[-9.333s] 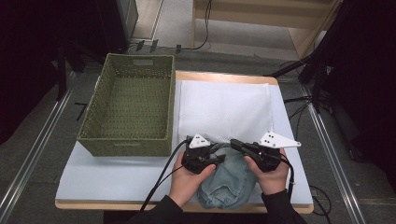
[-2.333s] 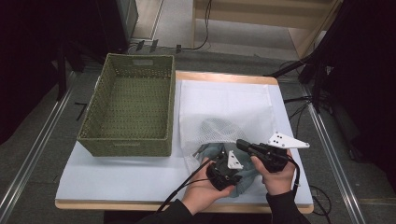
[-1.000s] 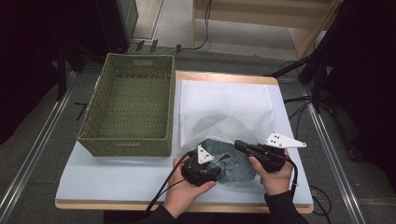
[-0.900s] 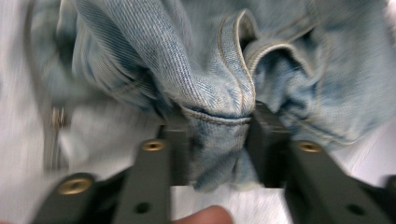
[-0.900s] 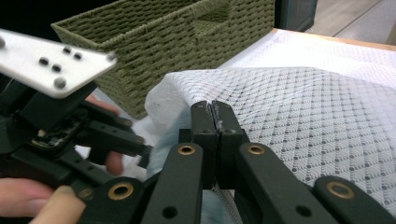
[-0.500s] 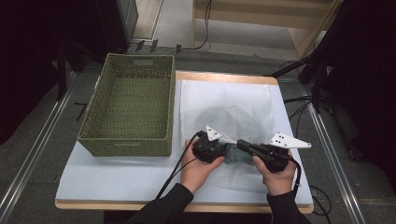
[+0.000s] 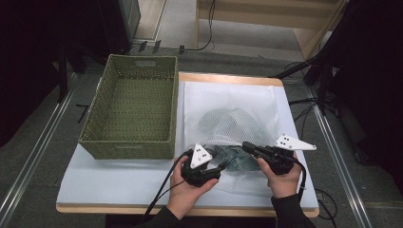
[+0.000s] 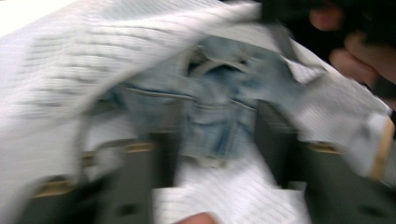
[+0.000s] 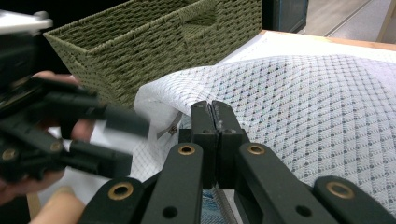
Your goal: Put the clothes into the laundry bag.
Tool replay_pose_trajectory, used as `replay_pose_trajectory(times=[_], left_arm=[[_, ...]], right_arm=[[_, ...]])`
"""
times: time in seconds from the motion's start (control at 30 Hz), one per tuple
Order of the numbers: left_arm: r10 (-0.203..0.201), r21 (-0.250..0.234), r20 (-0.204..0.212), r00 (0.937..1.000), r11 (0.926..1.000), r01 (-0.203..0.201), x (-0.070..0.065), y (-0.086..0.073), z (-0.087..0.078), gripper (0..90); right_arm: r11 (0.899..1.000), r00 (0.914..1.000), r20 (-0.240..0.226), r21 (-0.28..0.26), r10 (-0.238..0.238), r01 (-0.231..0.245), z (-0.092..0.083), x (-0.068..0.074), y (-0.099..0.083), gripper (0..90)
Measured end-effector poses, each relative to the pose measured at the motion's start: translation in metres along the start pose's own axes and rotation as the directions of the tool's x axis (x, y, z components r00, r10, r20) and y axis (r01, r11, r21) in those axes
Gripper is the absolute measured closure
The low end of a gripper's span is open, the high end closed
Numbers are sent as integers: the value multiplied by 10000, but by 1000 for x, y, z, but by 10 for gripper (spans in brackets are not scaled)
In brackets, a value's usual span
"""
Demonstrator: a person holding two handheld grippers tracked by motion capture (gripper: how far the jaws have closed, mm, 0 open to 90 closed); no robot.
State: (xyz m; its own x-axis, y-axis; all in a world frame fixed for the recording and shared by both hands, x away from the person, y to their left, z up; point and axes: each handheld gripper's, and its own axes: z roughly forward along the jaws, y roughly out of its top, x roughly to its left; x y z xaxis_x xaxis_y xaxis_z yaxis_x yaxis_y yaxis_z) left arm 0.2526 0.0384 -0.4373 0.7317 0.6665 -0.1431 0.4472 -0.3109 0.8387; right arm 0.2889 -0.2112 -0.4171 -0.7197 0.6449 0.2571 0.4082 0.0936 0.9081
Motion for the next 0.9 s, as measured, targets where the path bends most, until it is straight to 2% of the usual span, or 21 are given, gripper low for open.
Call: replay_pose_trajectory(times=[0.03,0.07,0.1,0.17,0.23,0.3,0.37,0.4,0.47,0.5,0.53,0.6,0.63,0.7,0.77,0.83,0.9], left_arm=[[113,332,211,9997,9994,-120,-5,-1,8,793],[304,615,254,9992,9976,-320,-8,-2,14,793],[522,1125,306,9982,9921,-554,-12,-3,25,823],[475,1626,283,9985,9853,-515,-14,-2,42,843],[392,1760,167,9991,9835,-415,-12,3,53,847],[489,1770,-214,9986,9832,-444,-8,11,64,844],[272,1683,-480,9985,9855,-188,-2,18,73,862],[330,1745,-599,9977,9844,-221,1,21,76,862],[299,1548,-1144,9930,9879,-119,10,26,83,900],[357,1571,-1687,9850,9875,-88,17,29,86,900],[403,1486,-2007,9788,9888,-103,21,29,88,900],[82,1223,-2599,9656,9922,245,32,29,88,900],[-52,1128,-2600,9656,9930,357,36,28,87,900],[-172,983,-2177,9759,9944,395,37,26,79,897],[-82,737,-1727,9849,9971,212,32,24,68,844],[-64,552,-1504,9886,9984,149,28,22,58,825],[-156,343,-857,9962,9992,186,21,18,49,838]], right_arm=[[10000,10000,-5,19,-24,24,1,0,0,900],[10000,10000,-5,19,-24,24,1,0,0,900],[10000,10000,-2,22,-35,35,1,0,0,900],[10000,10000,-19,19,-81,81,1,1,0,900],[10000,10000,-41,6,-77,77,0,1,0,900],[10000,10000,-78,-36,-7,6,0,1,0,900],[10000,9999,-103,-54,13,-13,1,1,-1,900],[10000,9999,-103,-54,13,-13,1,1,-1,900],[10000,10000,-87,31,34,-34,3,2,-2,900],[10000,10000,-70,65,13,-12,3,2,-2,900],[9999,10000,47,116,33,-34,4,0,-3,900],[9997,9997,158,161,195,-198,3,-4,-6,900],[9994,9994,213,182,280,-284,3,-6,-7,900],[9993,9992,255,204,322,-327,3,-8,-8,900],[9989,9986,322,226,415,-422,3,-12,-11,900],[9984,9981,371,248,491,-501,2,-14,-12,900],[9984,9978,389,177,532,-539,2,-16,-11,900]])
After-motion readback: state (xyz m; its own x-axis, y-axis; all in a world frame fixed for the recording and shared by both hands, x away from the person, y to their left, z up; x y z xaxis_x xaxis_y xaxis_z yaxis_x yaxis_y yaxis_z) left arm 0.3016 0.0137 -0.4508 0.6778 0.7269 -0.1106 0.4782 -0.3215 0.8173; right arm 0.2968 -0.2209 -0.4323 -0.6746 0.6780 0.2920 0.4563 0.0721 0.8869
